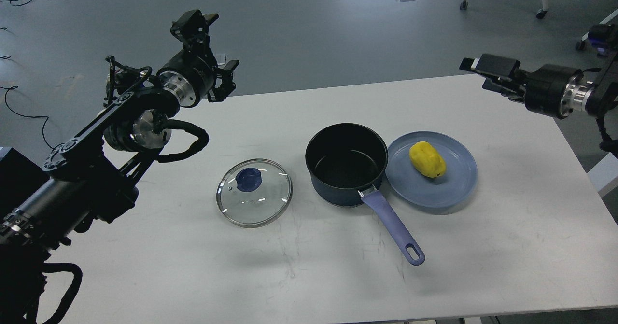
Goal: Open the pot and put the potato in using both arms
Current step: 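Reach the right gripper to the yellow potato and grasp it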
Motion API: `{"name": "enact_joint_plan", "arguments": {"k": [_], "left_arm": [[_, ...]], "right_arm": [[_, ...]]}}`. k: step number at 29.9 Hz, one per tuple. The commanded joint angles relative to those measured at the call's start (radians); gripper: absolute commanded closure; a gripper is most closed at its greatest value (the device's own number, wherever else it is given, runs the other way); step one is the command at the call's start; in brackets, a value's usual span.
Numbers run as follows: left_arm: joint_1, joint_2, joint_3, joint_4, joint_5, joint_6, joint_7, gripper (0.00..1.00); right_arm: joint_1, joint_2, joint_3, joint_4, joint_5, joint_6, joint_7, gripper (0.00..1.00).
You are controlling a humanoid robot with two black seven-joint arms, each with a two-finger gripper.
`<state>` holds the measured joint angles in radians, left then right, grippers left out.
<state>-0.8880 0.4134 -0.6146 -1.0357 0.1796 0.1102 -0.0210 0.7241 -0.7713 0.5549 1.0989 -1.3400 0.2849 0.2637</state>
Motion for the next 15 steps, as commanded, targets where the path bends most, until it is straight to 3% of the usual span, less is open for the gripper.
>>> {"name": "enact_joint_plan", "arguments": {"k": [1,5,15], "left_arm": [[0.014,0.002,-0.002,-0.007,0.003,0.000,-0.002,0.02],[0.014,0.005,0.001,-0.029,0.007,-0.001,-0.002,0.02],[0.031,-0.001,0.004,-0.029,0.034,0.002,-0.016,0.02]], "right_arm": [[0.021,0.032,-0.088,-0.002,-0.088,-0.067,0.002,0.05],[0.077,0.135,-0.238,-0.034,-0.114,-0.079,0.002,0.05],[0.084,0.173,-0.380,-0.108,-0.145,-0.078,-0.003,0.06]]}}
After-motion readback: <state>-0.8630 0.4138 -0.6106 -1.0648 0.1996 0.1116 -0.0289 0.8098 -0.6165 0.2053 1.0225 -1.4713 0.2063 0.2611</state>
